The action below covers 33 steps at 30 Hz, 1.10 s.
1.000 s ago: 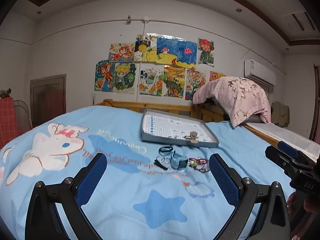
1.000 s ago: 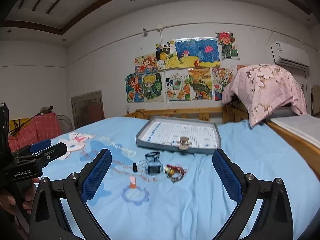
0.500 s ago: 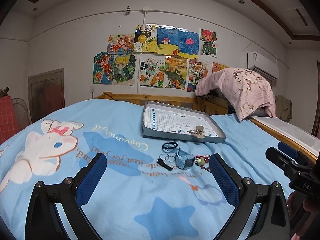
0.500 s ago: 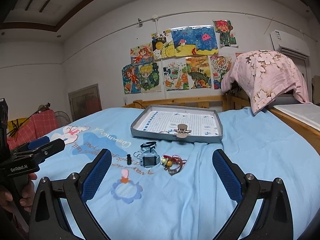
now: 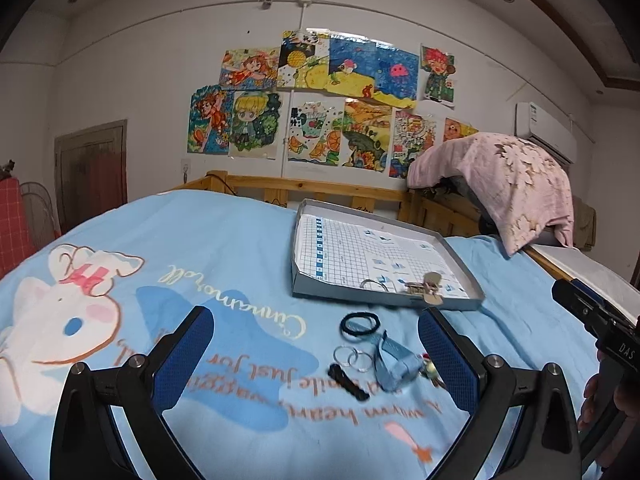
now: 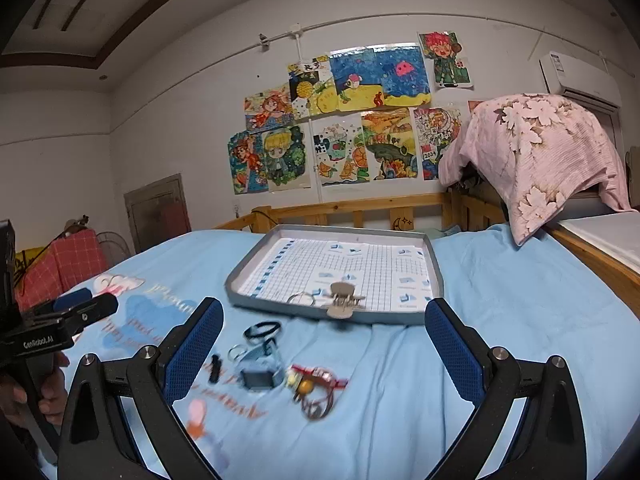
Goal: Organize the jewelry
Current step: 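Withdraw both tools from the tray back toward the remaining jewelry, then grasp the black beaded bracelet with the left tool while the right tool grasps the brown beaded cord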
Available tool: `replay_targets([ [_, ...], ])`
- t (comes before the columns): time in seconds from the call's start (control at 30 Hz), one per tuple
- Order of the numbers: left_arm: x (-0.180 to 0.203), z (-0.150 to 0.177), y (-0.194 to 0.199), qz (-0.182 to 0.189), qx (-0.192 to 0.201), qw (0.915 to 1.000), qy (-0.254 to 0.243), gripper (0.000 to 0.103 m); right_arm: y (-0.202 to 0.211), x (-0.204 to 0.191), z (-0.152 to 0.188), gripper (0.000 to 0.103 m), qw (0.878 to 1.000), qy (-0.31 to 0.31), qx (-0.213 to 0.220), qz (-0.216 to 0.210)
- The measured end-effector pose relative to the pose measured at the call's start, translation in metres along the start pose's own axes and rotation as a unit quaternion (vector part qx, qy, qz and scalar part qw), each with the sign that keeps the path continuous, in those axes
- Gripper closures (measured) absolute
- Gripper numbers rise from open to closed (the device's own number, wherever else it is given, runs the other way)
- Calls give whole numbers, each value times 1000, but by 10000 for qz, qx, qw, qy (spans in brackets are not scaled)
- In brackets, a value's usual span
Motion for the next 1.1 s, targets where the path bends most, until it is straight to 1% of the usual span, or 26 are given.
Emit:
replay_targets([
  [0.1, 4, 2, -22, -9, -137, 9999, 54, 0, -21, 12, -2, 4, 9999, -116, -15, 10],
  [0.2, 4, 8, -40, 3, -306, 9995, 80, 0, -37, 20, 4, 4, 9998, -183, -109, -22],
  [0.33, 4, 26, -63, 232, -768, 9967, 148, 0, -52, 22, 21, 4, 9993, -130, -337, -89],
  [0.43, 7, 39, -74, 410, -1008, 9939, 175, 0, -62, 22, 37, 4, 9981, -139, -576, -172],
  [0.5, 10, 47, -79, 524, -1114, 9923, 155, 3, -66, 21, 47, 8, 9971, -145, -707, -242],
  [0.53, 13, 51, -81, 593, -1174, 9912, 117, 8, -68, 21, 51, 17, 9966, -133, -762, -268],
  [0.57, 16, 56, -84, 679, -1244, 9899, 60, 14, -72, 19, 56, 29, 9958, -119, -856, -300],
  [0.6, 19, 61, -86, 761, -1316, 9884, -1, 17, -74, 19, 60, 34, 9952, -124, -918, -326],
  [0.67, 24, 67, -89, 881, -1443, 9856, -87, 30, -78, 17, 68, 42, 9934, -173, -1061, -410],
  [0.7, 26, 71, -91, 940, -1511, 9840, -125, 34, -78, 19, 70, 45, 9928, -202, -1095, -445],
  [0.77, 30, 77, -95, 1065, -1643, 9805, -184, 44, -81, 20, 74, 55, 9913, -274, -1174, -536],
  [0.8, 32, 79, -96, 1110, -1689, 9792, -197, 47, -82, 21, 76, 56, 9905, -309, -1209, -577],
  [0.87, 35, 83, -100, 1189, -1799, 9763, -206, 56, -84, 22, 81, 61, 9886, -379, -1299, -655],
  [0.97, 37, 87, -104, 1272, -1932, 9727, -192, 63, -88, 20, 88, 68, 9868, -377, -1403, -716],
  [1.1, 40, 94, -110, 1337, -2096, 9683, -230, 65, -92, 19, 94, 68, 9843, -397, -1548, -750],
])
Point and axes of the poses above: each gripper's, at about its wrist camera, not at the fingertips, and y roughly against the way its jaws point, x to its right, z to its underside, the point moved 5 cm from there along -y, roughly the way its jaws point, and after that the axes turned 14 degrees about -z, right-handed, at the moved point
